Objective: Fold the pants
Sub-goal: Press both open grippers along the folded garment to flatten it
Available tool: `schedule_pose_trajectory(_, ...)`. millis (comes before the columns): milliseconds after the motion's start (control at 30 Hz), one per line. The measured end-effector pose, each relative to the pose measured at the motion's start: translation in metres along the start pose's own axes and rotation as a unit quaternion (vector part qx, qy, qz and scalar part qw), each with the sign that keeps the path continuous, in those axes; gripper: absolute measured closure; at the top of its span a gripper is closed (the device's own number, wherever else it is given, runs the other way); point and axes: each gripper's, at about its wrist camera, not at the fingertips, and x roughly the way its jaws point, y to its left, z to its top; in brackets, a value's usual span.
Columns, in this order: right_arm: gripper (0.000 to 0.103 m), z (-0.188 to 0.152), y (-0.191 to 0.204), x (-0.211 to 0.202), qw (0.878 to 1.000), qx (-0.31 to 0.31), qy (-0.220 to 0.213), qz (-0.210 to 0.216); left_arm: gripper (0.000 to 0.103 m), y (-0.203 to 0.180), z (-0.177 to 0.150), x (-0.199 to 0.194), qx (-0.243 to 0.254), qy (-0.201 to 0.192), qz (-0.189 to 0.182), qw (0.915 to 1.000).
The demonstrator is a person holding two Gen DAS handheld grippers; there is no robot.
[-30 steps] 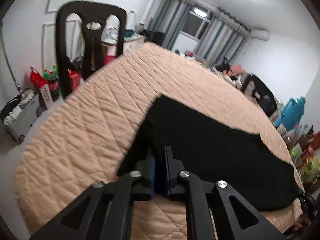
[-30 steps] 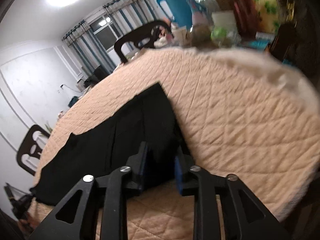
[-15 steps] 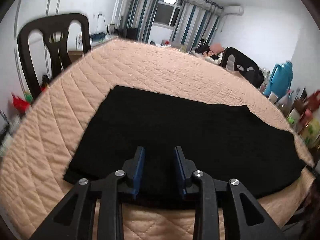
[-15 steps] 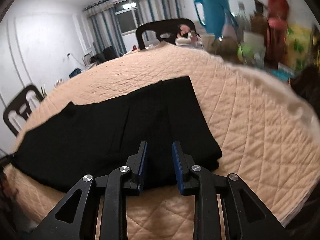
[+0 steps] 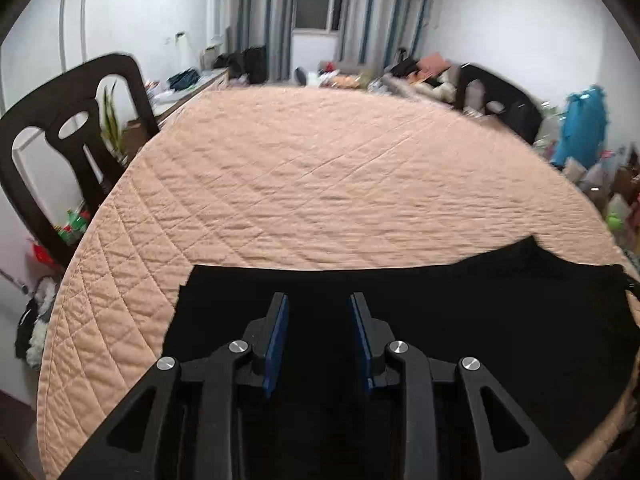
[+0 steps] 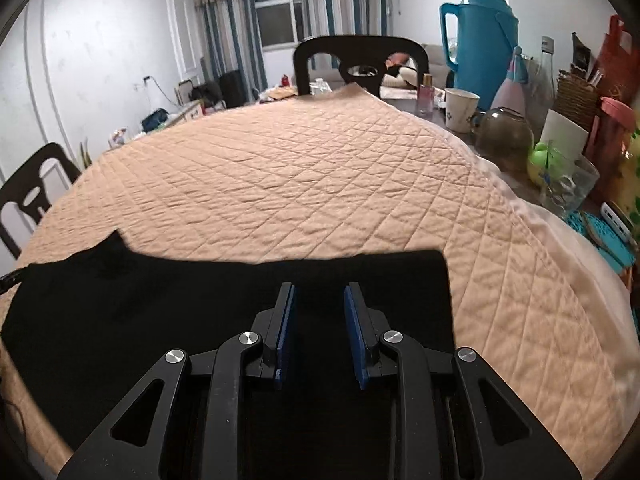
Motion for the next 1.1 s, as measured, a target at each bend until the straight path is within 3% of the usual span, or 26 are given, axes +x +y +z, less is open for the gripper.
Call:
schedule_pose_trajectory(33,0.077,0.003,-0.004,0.006,1.0,0.0,0.009,-0.008,0.069,0.004,0.0,0.009,-0.002,0.013,0.009,0.9999)
schedule_pose_trajectory(133,0.077,0.003,-0.028,0.02,0.999,0.024,0.029,-0.031,0.069,0.017,-0.003,0.007,-0.02,0.002,-0.011,0.9997)
schedule_pose_trajectory(200,0.075,0.004,-0.038,0.015,0.999,0.047,0.026,-0.009,0.069,0.022,-0.006,0.004,-0.023,0.001,-0.004,0.9997)
schedule_pose_trajectory(300,0.073,-0.005,-0.039,-0.002,0.998,0.04,0.01,-0.042,0.069,0.026,-0.015,-0.006,-0.028,-0.005,-0.003,0.9996)
schedule_pose_trajectory(367,0.073,-0.017,-0.038,-0.019,0.999,0.041,-0.001,-0.023,0.069,0.027,-0.024,-0.019,-0.026,-0.014,-0.009,0.9995)
schedule_pose_trajectory(500,0.073,-0.046,-0.021,-0.05,0.999,0.024,-0.025,0.01,0.069,0.021,-0.042,-0.042,-0.023,-0.028,-0.032,0.9988)
schedule_pose_trajectory(567,0.073,-0.064,-0.007,-0.056,0.999,0.009,-0.018,0.031,0.069,0.018,-0.055,-0.05,-0.019,-0.031,-0.039,0.9986)
schedule_pose_trajectory(700,0.072,-0.081,0.011,-0.057,0.999,-0.019,-0.036,0.019,0.069,0.02,-0.073,-0.051,-0.017,-0.028,-0.039,0.9987)
schedule_pose_trajectory(833,0.072,-0.078,0.013,-0.061,0.999,-0.014,-0.033,0.012,0.069,0.023,-0.078,-0.066,-0.02,-0.044,-0.028,0.9984)
schedule_pose_trajectory(967,0.072,-0.081,0.034,-0.08,0.997,-0.042,-0.061,0.03,0.069,0.021,-0.084,-0.08,-0.024,-0.066,-0.037,0.9968)
schedule_pose_trajectory(1100,0.071,-0.09,0.061,-0.071,0.994,-0.079,-0.052,0.063,0.069,0.012,-0.091,-0.07,-0.011,-0.052,-0.053,0.9972)
